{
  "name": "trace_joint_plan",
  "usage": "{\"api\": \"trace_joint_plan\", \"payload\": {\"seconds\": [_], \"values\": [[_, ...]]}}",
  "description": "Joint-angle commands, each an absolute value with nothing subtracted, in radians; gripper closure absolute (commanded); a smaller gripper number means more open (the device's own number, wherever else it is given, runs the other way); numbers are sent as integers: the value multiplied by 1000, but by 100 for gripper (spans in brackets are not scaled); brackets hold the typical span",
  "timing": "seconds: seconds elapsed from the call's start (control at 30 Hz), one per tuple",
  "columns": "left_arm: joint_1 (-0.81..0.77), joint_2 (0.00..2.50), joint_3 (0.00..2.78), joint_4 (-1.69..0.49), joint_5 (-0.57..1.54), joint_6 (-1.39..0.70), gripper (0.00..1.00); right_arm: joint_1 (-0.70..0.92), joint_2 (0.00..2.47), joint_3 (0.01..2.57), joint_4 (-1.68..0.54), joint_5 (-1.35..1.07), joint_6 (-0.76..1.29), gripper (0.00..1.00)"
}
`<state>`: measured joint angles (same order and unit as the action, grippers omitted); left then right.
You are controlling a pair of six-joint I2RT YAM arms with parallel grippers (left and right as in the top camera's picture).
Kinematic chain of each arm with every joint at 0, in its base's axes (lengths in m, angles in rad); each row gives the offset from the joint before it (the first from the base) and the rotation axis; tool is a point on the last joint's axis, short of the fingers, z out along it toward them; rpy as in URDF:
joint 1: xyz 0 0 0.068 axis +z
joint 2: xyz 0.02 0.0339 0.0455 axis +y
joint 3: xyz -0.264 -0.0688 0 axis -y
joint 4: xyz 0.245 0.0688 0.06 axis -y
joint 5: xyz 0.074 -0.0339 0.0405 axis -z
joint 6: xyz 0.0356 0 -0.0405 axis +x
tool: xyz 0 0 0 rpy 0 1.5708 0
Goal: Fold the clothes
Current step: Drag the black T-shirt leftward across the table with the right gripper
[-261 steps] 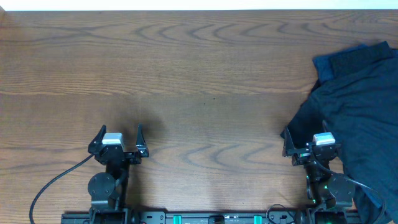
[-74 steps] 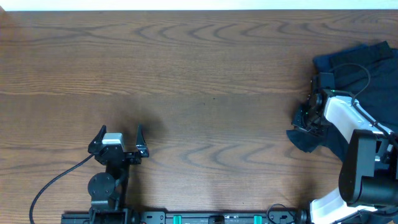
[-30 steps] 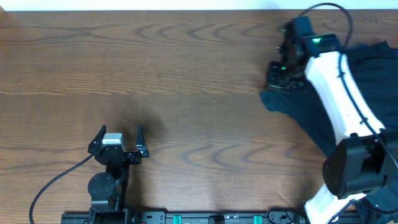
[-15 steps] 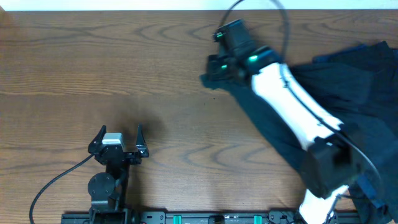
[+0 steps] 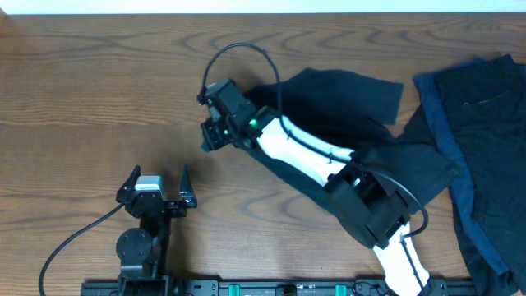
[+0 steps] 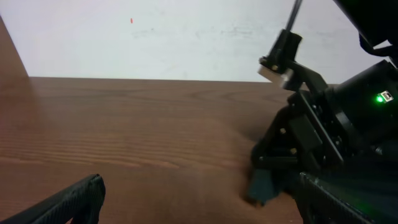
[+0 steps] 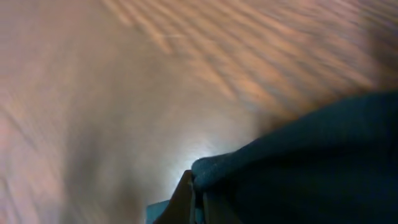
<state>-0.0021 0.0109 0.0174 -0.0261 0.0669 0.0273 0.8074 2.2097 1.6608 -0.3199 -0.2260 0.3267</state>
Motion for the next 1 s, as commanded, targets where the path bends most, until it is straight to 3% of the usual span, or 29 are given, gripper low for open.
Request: {"api": "trace_joint_plan", "payload": {"seconds": [0.0, 0.13, 0.73, 0.97], "values": [[-3, 5, 4, -64, 73, 38, 2, 805, 2184, 1688, -315, -237, 267, 86], [-3, 5, 4, -64, 73, 38, 2, 804, 2182, 1688, -314, -244, 267, 77], [-3, 5, 4, -64, 73, 38, 2, 739, 2194, 1688, -236, -138, 219, 75], [-3, 5, 4, -64, 73, 38, 2, 711, 2167, 1688, -281, -239, 220, 73]]}}
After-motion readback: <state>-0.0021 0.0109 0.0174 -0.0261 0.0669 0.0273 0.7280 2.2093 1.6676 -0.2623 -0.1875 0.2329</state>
